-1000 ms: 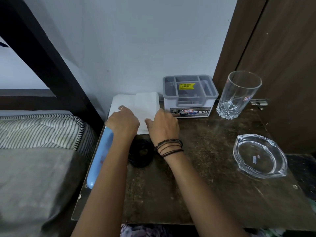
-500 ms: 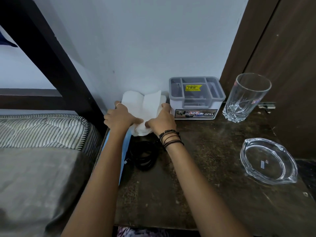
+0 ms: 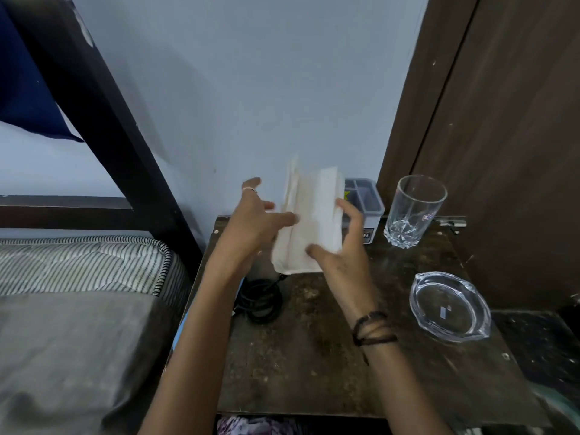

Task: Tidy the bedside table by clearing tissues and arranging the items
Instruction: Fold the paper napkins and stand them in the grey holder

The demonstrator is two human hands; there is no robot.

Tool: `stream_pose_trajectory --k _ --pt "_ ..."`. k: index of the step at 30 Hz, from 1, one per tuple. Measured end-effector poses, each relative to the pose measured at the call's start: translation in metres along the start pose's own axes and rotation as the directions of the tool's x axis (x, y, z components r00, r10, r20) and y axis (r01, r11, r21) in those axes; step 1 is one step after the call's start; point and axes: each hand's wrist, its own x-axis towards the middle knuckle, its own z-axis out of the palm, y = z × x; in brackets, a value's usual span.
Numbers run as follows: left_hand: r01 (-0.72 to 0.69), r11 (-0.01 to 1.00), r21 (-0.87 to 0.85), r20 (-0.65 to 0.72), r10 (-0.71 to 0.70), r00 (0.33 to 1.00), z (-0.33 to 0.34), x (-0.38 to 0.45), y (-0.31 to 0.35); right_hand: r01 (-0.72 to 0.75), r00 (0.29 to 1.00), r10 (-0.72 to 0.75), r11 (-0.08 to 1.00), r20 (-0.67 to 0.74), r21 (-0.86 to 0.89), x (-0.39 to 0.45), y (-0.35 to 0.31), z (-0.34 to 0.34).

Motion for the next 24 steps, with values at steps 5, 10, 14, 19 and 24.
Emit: stream_pose_trajectory --k 5,10,14,19,24 --pt "-0.019 0.997 -0.08 0.148 0.03 0.988 0.044 -0.048 -0.02 -0.181 0.983 0.186 0.968 -0.01 0.173 -0.034 0.018 -0.044" --pt "-0.075 0.98 0.185 0.064 0.065 0.996 0.09 -0.068 -0.072 -0.394 0.912 0.409 0.896 -0.039 0.205 -0.039 0.036 -0.059" --pt "-0.027 0.99 0.135 -0.063 0.036 0.997 0.1 -0.072 -0.089 -0.381 0.922 0.385 0.92 -0.036 0.086 -0.044 0.052 -0.065" --pt "0.024 0.998 0.05 -0.127 -0.017 0.992 0.103 -0.066 -0.09 -0.332 0.94 0.333 0.943 -0.079 0.027 -0.04 0.056 -0.063" --pt "0.205 0.914 -0.35 -0.014 -0.224 0.975 0.103 -0.065 -0.081 -0.255 0.966 0.257 0.962 -0.012 0.099 -0.04 0.046 -0.057"
